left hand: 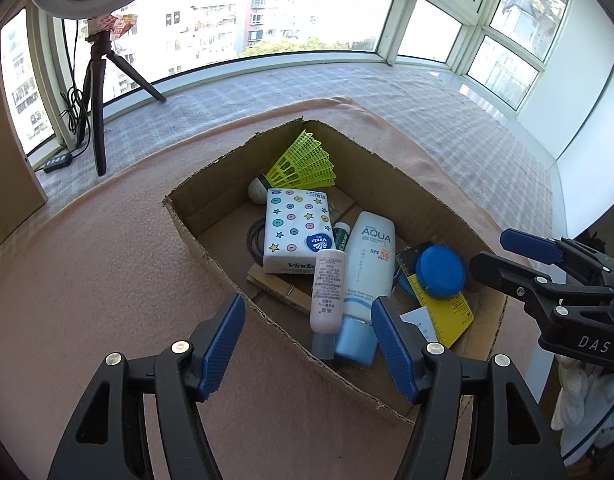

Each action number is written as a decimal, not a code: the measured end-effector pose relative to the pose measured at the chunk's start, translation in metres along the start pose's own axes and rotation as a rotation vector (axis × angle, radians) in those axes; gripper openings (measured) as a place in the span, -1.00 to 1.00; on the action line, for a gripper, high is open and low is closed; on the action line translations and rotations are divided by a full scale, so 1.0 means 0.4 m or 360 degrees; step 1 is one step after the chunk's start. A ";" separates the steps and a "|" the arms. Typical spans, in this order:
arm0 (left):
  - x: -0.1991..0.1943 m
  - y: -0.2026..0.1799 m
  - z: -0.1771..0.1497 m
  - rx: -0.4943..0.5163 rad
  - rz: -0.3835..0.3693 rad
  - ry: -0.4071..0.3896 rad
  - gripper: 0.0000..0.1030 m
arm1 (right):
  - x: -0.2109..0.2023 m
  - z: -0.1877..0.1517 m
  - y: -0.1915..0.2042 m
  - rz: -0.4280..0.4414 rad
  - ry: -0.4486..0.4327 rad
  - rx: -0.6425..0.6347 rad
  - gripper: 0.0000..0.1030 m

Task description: Organize objects

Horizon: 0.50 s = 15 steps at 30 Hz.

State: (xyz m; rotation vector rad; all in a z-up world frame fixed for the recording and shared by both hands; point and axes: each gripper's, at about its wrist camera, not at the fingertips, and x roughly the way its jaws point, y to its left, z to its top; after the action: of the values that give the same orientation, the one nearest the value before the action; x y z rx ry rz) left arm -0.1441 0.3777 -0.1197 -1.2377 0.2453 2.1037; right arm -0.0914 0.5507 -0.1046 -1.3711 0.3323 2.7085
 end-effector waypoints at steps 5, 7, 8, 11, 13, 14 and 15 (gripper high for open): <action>-0.056 0.036 -0.030 -0.0048 0.0024 -0.0035 0.34 | -0.030 -0.011 0.027 0.0017 -0.0016 0.0008 0.29; -0.086 0.053 -0.044 -0.0065 0.0046 -0.0054 0.34 | -0.044 -0.015 0.046 0.0025 -0.0026 -0.0001 0.29; -0.101 0.063 -0.051 -0.0071 0.0059 -0.0063 0.34 | -0.050 -0.016 0.056 0.0031 -0.0029 -0.0009 0.29; -0.157 0.096 -0.077 -0.0102 0.0092 -0.0094 0.34 | -0.071 -0.021 0.095 0.0053 -0.0043 -0.0029 0.29; -0.193 0.120 -0.094 -0.0127 0.0108 -0.0112 0.34 | -0.083 -0.024 0.122 0.0069 -0.0051 -0.0049 0.29; -0.212 0.133 -0.104 -0.0139 0.0118 -0.0119 0.34 | -0.089 -0.025 0.139 0.0074 -0.0056 -0.0062 0.29; -0.231 0.146 -0.113 -0.0149 0.0128 -0.0129 0.34 | -0.094 -0.027 0.154 0.0080 -0.0059 -0.0075 0.30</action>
State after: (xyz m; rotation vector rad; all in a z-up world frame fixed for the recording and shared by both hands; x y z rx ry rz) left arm -0.1196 0.2702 -0.0769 -1.2110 0.1643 2.2522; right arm -0.0715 0.4890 -0.0712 -1.3400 0.3062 2.7963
